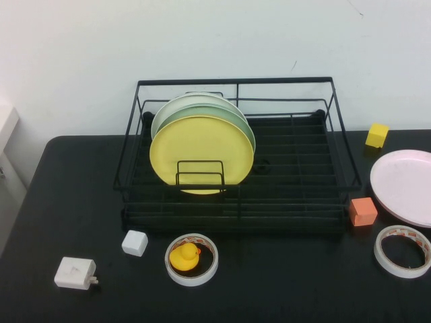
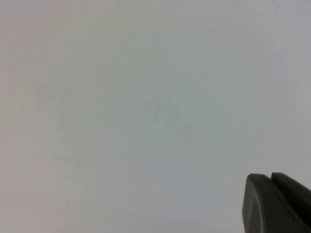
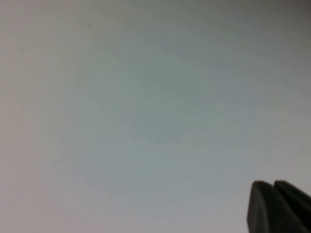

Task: Place plate on rack

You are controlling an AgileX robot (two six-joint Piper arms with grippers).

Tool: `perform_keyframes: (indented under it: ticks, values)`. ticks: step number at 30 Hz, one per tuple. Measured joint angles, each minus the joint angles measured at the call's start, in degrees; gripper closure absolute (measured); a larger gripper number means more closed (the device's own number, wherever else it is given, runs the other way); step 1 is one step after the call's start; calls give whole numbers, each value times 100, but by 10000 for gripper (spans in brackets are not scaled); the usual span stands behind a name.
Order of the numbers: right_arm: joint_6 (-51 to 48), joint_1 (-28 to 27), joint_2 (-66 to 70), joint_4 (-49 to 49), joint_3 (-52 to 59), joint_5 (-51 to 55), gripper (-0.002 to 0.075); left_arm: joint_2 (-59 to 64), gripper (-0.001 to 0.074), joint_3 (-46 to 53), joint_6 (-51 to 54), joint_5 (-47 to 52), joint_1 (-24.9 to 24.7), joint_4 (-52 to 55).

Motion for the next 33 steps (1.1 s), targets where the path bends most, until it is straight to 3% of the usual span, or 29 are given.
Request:
perform_keyframes:
  ticks: [3,7,15,24,33]
  values:
    - [-648,0,64,0,-392,275,728,674,738,-551,443,528,0,-268]
    - [-812,0,413,0,-546,587,728,1605,738,-1110,608,1367,0,-364]
    - [-302,0,1442,0,-570,2858,728,3172,738,-1220,681,2329,0,-385]
    - [-233,0,3483,297,-672,5448,728,3990,738,-1220,746,2498,0,-1218]
    - [-253,0,5886,753,-1797,6315,728,4605,738,-1220,746,2488,0,-2317]
